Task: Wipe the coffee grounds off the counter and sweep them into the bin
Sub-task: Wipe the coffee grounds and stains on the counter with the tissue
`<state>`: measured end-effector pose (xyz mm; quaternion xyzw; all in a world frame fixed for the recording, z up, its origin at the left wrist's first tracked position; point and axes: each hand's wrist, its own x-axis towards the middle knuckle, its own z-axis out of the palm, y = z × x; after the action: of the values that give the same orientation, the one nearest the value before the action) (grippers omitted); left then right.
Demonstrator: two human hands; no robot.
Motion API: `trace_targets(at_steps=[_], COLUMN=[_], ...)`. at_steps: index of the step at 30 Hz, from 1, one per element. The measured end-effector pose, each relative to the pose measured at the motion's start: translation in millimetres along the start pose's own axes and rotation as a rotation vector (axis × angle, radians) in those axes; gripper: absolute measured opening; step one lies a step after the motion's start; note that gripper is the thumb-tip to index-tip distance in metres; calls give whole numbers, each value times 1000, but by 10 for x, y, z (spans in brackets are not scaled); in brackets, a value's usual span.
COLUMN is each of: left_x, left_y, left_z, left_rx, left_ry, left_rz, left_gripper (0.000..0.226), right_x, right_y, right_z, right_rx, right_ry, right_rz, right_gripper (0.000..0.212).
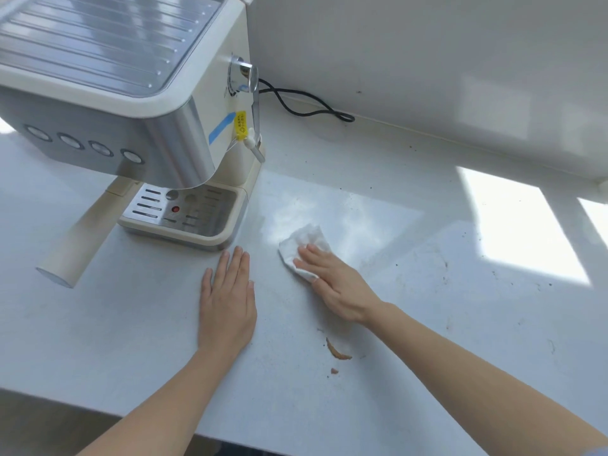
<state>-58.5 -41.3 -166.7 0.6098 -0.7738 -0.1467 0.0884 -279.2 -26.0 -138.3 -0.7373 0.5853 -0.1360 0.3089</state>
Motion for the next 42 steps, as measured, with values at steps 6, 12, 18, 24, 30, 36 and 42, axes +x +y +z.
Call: trace_targets(at_steps=[6,12,18,24,30,36,42], left_x=[-3,-5,10,5,18,16,10], left_y=[-13,-19,-28,-45,-60,-42,-41], left_z=[0,-33,-2,19,40,8,-22], left_rx=[5,-5,-46,-107,-128,-220,-347], left_ry=[0,5,21,40,44,63,102], left_rz=[2,-12,-15,-15,-18,-22,-25], left_gripper=[50,49,49,48,48,53,52], right_x=[-315,-597,-601,-134,476,760,393], right_y=[-291,-442,-570,-381,67,-33,-228], right_z=[208,372,300,-268,-508,-38,154], right_rx=[52,131,505,845,438,19,17], right_ry=[-95,-131,-5,451,509,169,-13], right_rz=[-82,-69,148,252,289,119,-51], right_gripper=[42,41,38,39,40,39,41])
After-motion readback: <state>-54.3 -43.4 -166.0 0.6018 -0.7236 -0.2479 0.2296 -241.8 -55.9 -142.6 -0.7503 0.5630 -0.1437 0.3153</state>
